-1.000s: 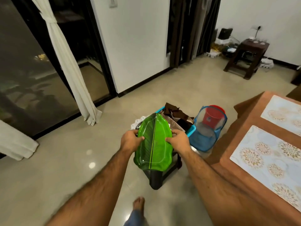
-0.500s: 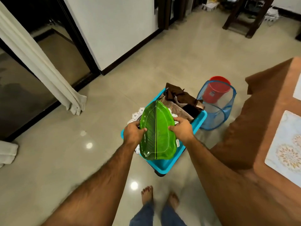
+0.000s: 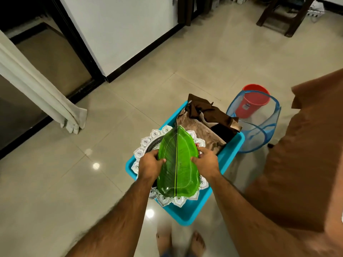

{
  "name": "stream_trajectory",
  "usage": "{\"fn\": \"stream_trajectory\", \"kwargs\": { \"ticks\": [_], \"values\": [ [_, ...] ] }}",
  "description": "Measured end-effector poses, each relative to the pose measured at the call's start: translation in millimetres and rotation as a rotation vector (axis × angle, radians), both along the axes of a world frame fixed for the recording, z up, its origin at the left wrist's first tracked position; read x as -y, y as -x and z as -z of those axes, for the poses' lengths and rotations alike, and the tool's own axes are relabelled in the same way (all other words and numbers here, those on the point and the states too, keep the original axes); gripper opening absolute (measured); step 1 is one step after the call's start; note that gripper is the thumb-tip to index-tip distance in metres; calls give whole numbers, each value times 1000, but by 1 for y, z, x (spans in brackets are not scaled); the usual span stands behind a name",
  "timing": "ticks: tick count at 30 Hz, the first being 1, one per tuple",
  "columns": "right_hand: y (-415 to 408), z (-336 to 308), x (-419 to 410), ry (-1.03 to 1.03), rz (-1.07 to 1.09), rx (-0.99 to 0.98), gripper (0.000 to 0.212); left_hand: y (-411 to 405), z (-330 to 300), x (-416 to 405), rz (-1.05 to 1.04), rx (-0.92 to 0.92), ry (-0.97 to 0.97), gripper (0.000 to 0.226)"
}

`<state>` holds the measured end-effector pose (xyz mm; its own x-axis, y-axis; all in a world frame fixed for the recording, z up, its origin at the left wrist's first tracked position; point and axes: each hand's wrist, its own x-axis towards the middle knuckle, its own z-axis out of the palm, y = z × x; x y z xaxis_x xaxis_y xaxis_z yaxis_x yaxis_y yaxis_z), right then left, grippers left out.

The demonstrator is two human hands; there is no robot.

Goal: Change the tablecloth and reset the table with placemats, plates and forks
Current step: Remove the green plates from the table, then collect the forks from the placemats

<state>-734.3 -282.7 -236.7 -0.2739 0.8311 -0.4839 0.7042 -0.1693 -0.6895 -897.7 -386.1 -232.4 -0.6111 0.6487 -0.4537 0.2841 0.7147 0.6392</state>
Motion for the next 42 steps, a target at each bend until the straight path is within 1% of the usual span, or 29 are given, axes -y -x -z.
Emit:
{"fn": "stream_trajectory", "kwargs": {
  "ticks": [4, 8, 12, 15, 18, 22, 24, 26, 28, 31, 35, 39, 42],
  "values": [
    [0, 11, -2, -8, -17, 27, 29, 0, 10, -2, 18, -8, 15, 24],
    [3, 17, -1, -5, -10, 38, 36, 2, 17, -2, 7, 6, 17, 25],
    [7, 21, -1, -18, 14, 45, 37, 4, 22, -2, 1, 3, 7, 25],
    [10, 21, -1, -44, 6, 90, 34, 6, 24, -2, -1, -12, -6, 25],
    [13, 18, -1, -77, -6, 181, 32, 8, 27, -2, 10, -19, -8, 25],
    [15, 12, 4, -130, -53, 272, 30, 11, 28, -1, 53, -70, 8, 22],
    [15, 9, 5, -165, -60, 294, 31, 12, 23, -1, 62, -138, 22, 19],
    [15, 2, 6, -198, -68, 319, 31, 13, 19, -1, 65, -201, 10, 21],
    [14, -8, 7, -226, -65, 319, 34, 13, 9, -3, 73, -234, -16, 27],
    [6, -31, 9, -248, -41, 271, 38, 10, -16, -6, 108, -224, -52, 36],
    [-16, -69, 16, -273, -27, 220, 39, -12, -56, -15, 242, -221, -107, 35],
    [-58, -119, 20, -327, 32, 177, 33, -54, -107, -27, 405, -205, -187, 35],
    [-105, -158, 24, -340, 106, 149, 41, -96, -150, -37, 505, -203, -280, 32]
  ]
}}
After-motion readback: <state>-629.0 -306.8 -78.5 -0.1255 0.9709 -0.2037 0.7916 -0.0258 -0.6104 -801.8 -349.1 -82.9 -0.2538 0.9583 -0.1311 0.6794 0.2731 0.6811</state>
